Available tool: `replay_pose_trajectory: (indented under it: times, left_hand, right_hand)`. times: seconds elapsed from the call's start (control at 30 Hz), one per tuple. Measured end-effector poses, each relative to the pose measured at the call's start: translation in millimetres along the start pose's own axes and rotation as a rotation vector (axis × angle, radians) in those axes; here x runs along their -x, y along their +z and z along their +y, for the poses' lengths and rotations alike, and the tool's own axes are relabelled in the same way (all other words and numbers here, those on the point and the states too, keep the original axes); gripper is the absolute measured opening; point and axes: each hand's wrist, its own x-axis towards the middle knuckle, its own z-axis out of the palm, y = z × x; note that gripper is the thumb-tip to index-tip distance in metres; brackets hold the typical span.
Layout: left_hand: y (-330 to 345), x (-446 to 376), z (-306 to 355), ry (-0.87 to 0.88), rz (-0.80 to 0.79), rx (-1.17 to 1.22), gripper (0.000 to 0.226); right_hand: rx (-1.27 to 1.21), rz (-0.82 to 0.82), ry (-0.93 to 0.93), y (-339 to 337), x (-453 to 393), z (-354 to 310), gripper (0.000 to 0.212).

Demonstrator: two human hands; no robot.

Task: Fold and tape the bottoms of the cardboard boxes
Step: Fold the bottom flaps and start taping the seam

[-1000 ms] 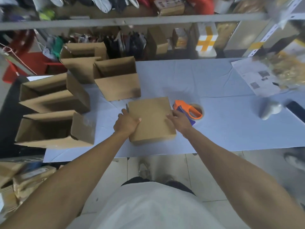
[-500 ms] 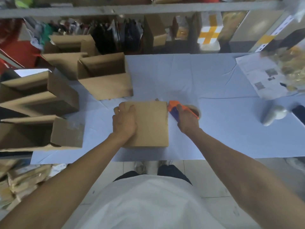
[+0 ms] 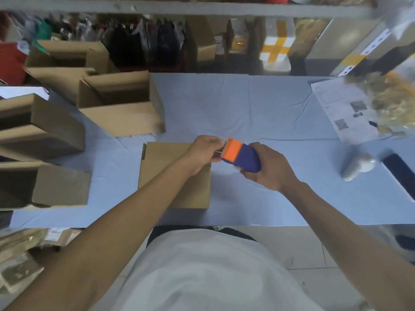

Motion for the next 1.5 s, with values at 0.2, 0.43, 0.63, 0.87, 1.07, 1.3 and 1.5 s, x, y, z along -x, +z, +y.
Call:
replay_pose_trajectory:
  times: [0.2,0.43,0.63,0.87,1.07,1.3,1.5]
  left_hand:
    - [-5,0,-15,-0.021,0.179,-0.096,0.01]
    - [-9,13,-28,0.074,0.431,-0.338,0.016]
    - [-24,42,-49,-0.032,0.449,-0.197,0.007]
    - [-30,29,-58,-0.013,0.505,-0.279,0.006]
    - [-26,20,-57,0.121,0.494,-1.015,0.011]
    - [-21,19,-41,0.144,0.286,-0.977,0.014]
    - [-25,28,-40,-0.003,0.046,-0.236,0.029]
  right_hand:
    - [-0.029,-0.038,-0.122,3,-5,-1,0.054]
    - [-0.054,-0.098,-0.197,8,-12,-11,0.052]
    - [0.052,-0.197,-0.16,-6,1,22,0.043]
    - [0.033,-0.24,-0.165,8,-12,24,0.045]
    - [0.054,-0.251,-0.15,20,-15,24,0.045]
    - [0.093,-0.28,-0.147,31,-14,18,0.045]
    - [0.005,-0.356,-0.101,15,-4,47,0.047]
